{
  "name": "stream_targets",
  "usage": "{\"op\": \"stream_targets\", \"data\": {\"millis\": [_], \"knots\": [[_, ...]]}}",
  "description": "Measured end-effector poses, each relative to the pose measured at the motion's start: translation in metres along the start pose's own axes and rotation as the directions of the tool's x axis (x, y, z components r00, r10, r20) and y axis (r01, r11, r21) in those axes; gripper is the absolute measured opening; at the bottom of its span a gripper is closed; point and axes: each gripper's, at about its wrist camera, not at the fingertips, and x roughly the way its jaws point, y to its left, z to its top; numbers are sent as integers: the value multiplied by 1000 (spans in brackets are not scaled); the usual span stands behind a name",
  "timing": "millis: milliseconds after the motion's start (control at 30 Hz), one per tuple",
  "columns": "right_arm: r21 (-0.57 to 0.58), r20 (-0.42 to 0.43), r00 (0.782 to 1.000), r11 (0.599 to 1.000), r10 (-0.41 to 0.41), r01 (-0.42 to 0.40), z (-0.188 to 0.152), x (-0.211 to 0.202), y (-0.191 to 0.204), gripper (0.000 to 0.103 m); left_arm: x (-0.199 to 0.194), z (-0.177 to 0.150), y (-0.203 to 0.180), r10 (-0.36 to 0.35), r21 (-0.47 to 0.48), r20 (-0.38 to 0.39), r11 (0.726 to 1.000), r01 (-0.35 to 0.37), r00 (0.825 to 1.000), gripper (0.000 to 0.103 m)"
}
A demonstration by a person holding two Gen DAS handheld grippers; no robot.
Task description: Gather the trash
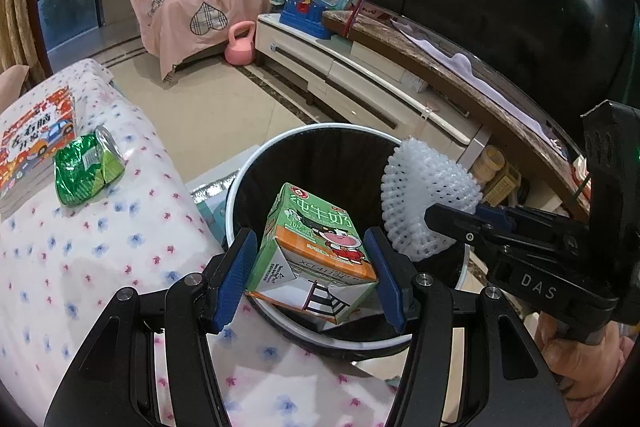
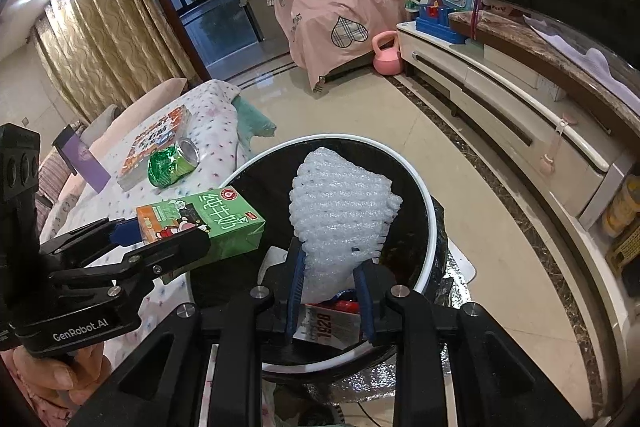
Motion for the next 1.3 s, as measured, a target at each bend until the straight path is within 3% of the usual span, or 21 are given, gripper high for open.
{"op": "stream_targets", "data": {"millis": [100, 267, 467, 733, 1133, 1300], "knots": [[4, -9, 1000, 1000, -9, 9, 1, 2, 0, 32, 3, 0, 0, -18, -6, -24, 1000, 17, 1000, 57], [15, -1, 1000, 1000, 5, -5, -1, -3, -1, 49, -5, -1, 4, -2, -34, -27, 999, 1, 1000, 65], [38, 36, 999, 999, 6, -8, -7, -16, 2, 65, -34, -8, 18, 19, -67, 26, 998, -17, 999, 74], [66, 131, 990, 996, 44, -53, -28, -41, 27, 97, -65, -46, 41, 28, -138, 40, 990, -22, 999, 76], [87, 234, 971, 994, 44, -66, -72, -77, 72, 101, -134, -94, 51, 51, -168, 142, 985, -27, 989, 84], [75, 284, 958, 996, 30, -53, -82, -95, 89, 102, -171, -106, 44, 87, -149, 229, 987, -53, 970, 89]]}}
